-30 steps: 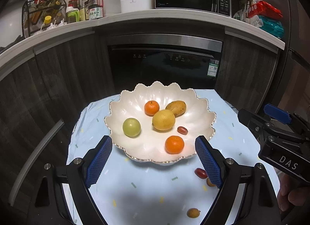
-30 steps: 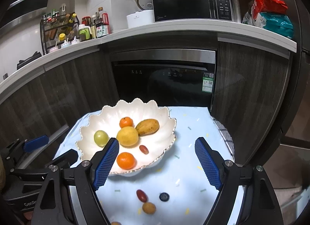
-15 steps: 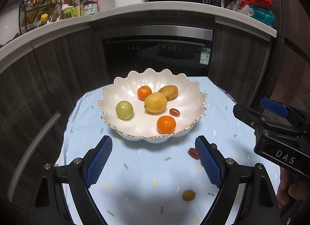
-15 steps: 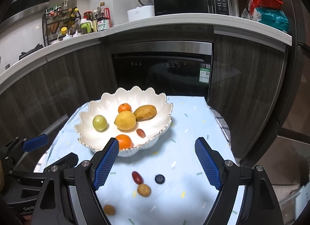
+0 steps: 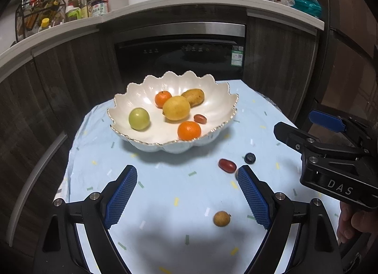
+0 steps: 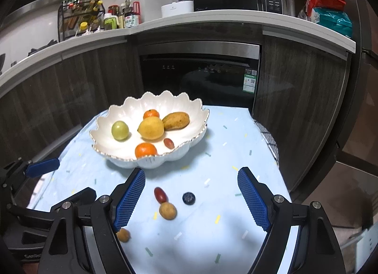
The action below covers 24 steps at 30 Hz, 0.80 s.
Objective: Organize fruits
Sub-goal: 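Withdraw both grippers from the bowl toward the remaining small fruits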
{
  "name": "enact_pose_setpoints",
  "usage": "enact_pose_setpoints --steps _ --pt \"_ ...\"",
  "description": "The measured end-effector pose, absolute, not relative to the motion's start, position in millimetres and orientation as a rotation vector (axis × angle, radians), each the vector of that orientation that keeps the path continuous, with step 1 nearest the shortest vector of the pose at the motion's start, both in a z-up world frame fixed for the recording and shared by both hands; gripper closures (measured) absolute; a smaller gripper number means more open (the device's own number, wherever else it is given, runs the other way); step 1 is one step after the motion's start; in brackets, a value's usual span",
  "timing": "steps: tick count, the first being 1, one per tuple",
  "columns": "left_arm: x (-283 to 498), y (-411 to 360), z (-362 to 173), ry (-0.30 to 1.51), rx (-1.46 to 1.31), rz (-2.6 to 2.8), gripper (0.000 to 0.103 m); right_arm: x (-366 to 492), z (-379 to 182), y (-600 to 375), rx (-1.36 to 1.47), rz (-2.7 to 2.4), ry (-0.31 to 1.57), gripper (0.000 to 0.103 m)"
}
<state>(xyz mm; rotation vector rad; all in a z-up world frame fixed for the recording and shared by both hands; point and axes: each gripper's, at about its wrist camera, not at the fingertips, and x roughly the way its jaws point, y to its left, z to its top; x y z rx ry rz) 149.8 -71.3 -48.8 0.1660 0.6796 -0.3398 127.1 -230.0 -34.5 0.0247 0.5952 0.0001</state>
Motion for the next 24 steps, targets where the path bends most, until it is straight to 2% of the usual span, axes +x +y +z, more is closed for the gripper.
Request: enact_pose_setpoints --steps 24 --pt "138 -79 -90 0.728 0.191 -0.398 0.019 119 -74 -230 -0.029 0.055 0.654 0.022"
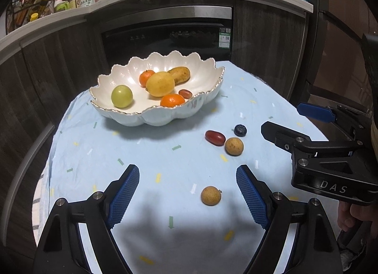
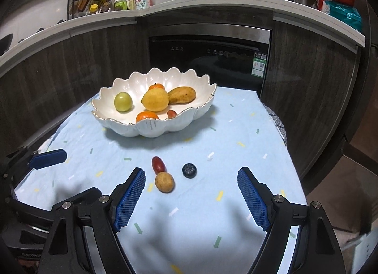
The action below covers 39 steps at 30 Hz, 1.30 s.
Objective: Organize fruits
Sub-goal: 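Withdraw both grippers from the bowl toward the remaining small fruits, then grasp the brown longan with the left gripper while the right gripper grasps the small potato-like fruit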
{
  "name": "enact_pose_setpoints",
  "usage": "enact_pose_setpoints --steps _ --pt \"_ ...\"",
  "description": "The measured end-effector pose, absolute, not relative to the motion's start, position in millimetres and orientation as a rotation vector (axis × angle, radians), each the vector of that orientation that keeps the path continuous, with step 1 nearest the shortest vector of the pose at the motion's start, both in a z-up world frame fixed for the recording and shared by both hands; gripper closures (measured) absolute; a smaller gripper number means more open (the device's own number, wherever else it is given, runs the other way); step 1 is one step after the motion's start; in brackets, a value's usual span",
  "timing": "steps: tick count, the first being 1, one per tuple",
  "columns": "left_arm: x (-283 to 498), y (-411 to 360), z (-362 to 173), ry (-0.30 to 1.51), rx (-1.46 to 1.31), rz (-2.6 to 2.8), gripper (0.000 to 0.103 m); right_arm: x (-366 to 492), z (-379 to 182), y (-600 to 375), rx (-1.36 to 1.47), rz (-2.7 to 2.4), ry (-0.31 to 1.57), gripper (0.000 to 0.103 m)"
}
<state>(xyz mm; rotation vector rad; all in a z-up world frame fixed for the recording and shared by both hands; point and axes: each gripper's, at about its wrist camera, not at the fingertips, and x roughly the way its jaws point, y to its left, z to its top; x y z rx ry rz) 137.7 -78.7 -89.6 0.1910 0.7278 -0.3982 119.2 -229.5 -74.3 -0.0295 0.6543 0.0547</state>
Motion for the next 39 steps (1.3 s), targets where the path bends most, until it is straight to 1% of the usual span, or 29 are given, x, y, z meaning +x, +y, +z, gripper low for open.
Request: enact_pose_setpoints --steps 14,20,22,28,30,32,33,35,37,39 --pt "140 -88 -114 0.797 0.196 -0.41 0.029 132 -93 -229 -0.058 0.127 0.696 0.022" --pt "141 -91 -120 0.824 0.184 -0.41 0.037 139 -99 -226 -0.086 0.176 0.707 0.022" --pt "141 -92 -122 0.831 0.183 -0.411 0.042 141 -100 -226 -0.097 0.195 0.711 0.022" --pt "143 -94 -126 0.853 0.18 -0.41 0.049 149 -104 -224 -0.117 0.235 0.725 0.023" --pt "144 -94 -128 0.862 0.173 -0.404 0.051 152 -106 -222 -0.124 0.25 0.731 0.027" --pt "145 -94 -130 0.865 0.169 -0.404 0.054 153 -108 -220 -0.132 0.27 0.741 0.035" --pt "145 -95 -131 0.868 0.17 -0.406 0.055 155 -110 -219 -0.135 0.283 0.748 0.036" --pt "146 -96 -133 0.874 0.169 -0.41 0.056 157 -113 -217 -0.138 0.3 0.76 0.043" --pt "146 -97 -135 0.879 0.165 -0.418 0.061 159 -116 -216 -0.137 0.31 0.773 0.046" --pt "146 -98 -136 0.883 0.162 -0.421 0.062 163 -118 -216 -0.126 0.323 0.792 0.049"
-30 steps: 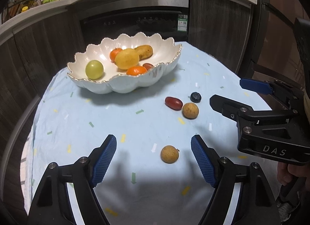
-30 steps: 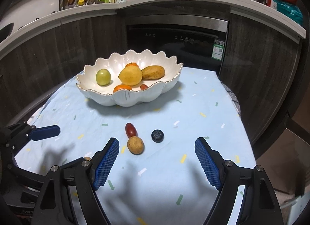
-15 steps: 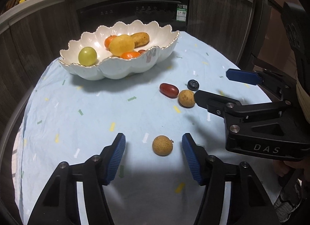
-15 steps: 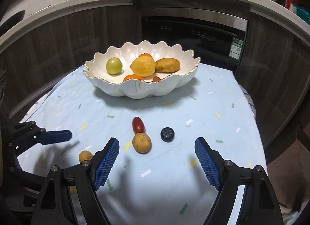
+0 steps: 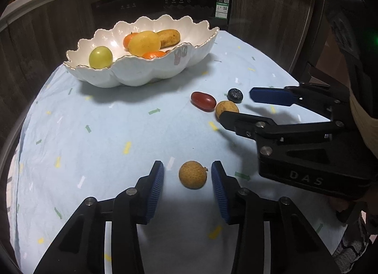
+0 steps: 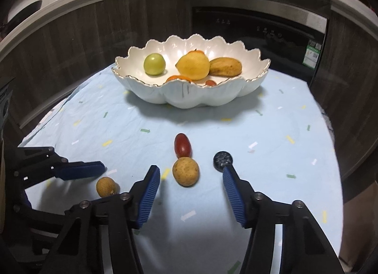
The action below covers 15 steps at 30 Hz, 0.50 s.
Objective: Organize fruits
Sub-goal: 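Grasp the brown longan with the left gripper while the right gripper grasps the small potato-like fruit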
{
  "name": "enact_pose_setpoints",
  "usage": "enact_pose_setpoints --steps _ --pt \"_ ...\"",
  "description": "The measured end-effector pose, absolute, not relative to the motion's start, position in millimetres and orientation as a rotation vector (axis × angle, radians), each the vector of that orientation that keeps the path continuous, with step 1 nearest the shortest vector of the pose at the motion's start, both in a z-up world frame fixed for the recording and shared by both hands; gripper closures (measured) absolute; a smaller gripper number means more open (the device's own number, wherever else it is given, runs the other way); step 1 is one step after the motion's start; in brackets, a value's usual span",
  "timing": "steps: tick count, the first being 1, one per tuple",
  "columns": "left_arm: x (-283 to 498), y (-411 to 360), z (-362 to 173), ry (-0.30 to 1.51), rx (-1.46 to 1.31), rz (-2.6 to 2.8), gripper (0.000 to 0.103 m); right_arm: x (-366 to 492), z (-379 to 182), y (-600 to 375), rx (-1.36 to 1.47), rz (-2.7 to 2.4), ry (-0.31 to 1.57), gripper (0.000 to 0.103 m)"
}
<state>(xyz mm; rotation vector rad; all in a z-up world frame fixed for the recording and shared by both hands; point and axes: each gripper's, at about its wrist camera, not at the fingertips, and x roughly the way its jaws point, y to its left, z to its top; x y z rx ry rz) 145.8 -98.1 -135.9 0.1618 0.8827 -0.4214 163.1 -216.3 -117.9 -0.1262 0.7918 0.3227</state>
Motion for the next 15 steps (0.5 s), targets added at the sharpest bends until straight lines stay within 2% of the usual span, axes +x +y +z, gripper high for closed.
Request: enact_pose_setpoints --steps 3,8,15 --pt "148 -97 -136 0.886 0.149 -0.423 0.064 166 -120 -216 -0.122 0.331 0.806 0.05" --pt "149 -96 -136 0.885 0.135 -0.427 0.07 170 -125 -214 -0.123 0.342 0.843 0.059" --pt "146 -96 -136 0.88 0.131 -0.45 0.079 176 -130 -212 -0.128 0.343 0.878 0.06"
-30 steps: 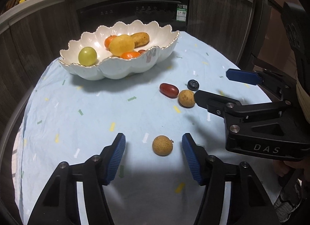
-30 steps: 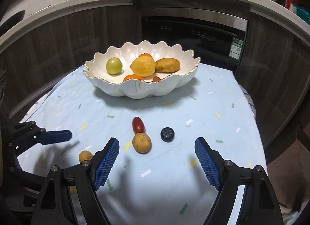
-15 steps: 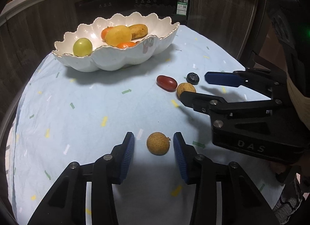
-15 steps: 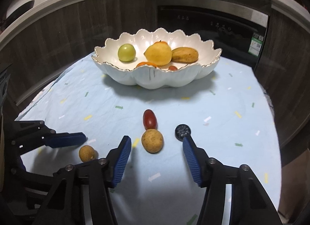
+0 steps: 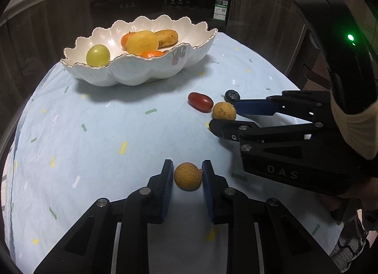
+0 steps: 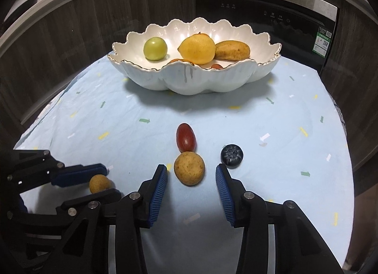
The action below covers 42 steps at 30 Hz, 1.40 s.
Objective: Organize fruits
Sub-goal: 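Grasp the brown longan with the left gripper while the right gripper grasps the small potato-like fruit, then lift the longan and small brown fruit and carry them toward the bowl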
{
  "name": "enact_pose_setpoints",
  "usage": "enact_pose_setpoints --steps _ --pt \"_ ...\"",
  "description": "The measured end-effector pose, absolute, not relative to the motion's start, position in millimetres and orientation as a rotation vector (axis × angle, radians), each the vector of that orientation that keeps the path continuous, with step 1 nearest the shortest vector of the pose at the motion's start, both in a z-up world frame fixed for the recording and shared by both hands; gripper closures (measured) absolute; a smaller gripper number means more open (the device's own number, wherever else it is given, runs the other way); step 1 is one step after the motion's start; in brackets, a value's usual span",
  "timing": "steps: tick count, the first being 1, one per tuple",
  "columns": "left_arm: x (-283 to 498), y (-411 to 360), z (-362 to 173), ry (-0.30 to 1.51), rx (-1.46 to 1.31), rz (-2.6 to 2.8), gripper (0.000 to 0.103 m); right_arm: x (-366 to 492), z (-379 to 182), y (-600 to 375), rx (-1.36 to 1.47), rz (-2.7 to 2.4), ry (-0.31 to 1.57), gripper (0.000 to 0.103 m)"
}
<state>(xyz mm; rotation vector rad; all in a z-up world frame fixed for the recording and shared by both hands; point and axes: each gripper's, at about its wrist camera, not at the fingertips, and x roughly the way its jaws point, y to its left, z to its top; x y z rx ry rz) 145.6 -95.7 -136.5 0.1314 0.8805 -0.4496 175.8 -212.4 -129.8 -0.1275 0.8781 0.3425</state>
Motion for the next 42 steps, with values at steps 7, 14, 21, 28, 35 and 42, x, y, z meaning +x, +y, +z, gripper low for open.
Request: enact_pose_setpoints --steps 7,14,21,28,35,42 --pt "146 -95 -136 0.881 0.12 -0.453 0.079 176 -129 -210 -0.14 0.345 0.874 0.076" --pt "147 -91 -133 0.866 0.118 -0.439 0.079 174 -127 -212 -0.128 0.332 0.871 0.077" --pt "148 -87 -125 0.851 0.11 -0.421 0.079 167 -120 -209 -0.121 0.332 0.859 0.077" --pt "150 -79 -112 0.831 0.095 -0.399 0.079 160 -107 -205 -0.115 0.326 0.837 0.077" --pt "150 -75 -100 0.812 0.084 -0.391 0.079 154 -93 -203 -0.106 0.311 0.816 0.077" --pt "148 -71 -86 0.79 0.078 -0.388 0.079 148 -77 -200 -0.101 0.301 0.793 0.077"
